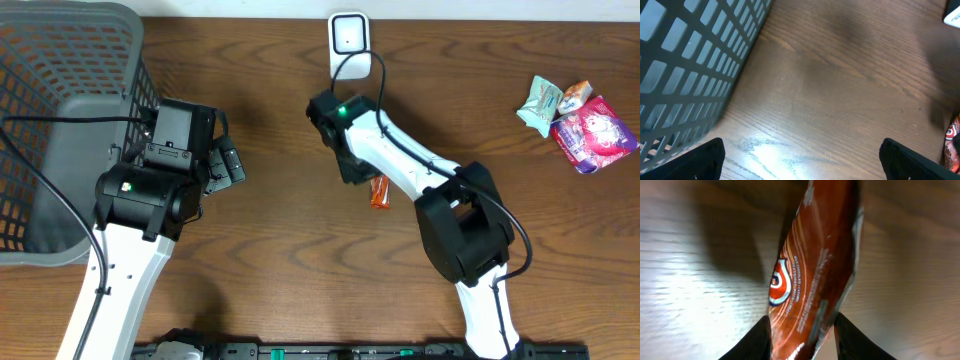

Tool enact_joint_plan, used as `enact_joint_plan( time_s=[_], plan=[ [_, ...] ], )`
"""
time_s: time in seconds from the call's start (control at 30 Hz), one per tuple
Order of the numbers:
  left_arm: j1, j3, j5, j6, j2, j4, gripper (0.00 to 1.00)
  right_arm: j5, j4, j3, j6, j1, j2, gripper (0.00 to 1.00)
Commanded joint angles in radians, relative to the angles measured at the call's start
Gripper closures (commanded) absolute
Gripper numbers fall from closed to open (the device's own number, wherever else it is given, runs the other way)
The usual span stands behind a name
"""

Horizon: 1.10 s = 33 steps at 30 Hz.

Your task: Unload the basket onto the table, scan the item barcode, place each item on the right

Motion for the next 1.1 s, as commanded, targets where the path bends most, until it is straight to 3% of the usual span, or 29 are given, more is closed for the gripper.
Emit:
enact_joint_plan(
  time_s=[0.0,0.37,0.47,0.57,0.6,1.07],
  plan=[
    [0.004,0.004,0.005,-0.016,0.002,-0.003,0.02,0.012,0.038,-0.048,0.032,-0.007,-0.003,0.64],
    [0.004,0.004,0.006,-0.016,0.002,-0.003,0.02,0.012,0.187,-0.182,0.032,-0.013,-0.003,0.66],
    [0.004,0.004,0.006,-0.016,0.002,-0.003,0.02,0.011,0.185,-0.181,0.032,-0.029,-0.003,0.75],
    [0.004,0.004,0.005,-0.016,0.002,-0.003,0.02,-0.042,0.182,-0.176,0.032,-0.062,-0.003,0.94],
    [0.004,0.004,0.006,-0.016,0.002,-0.003,0.02,-0.086,0.182,-0.171,0.029,-0.081,-0.003,0.99],
    [0.004,0.004,0.005,-0.016,0.002,-0.003,0.02,-1.014,0.117,0.039,-0.354,-0.291,-0.024,0.99]
  ],
)
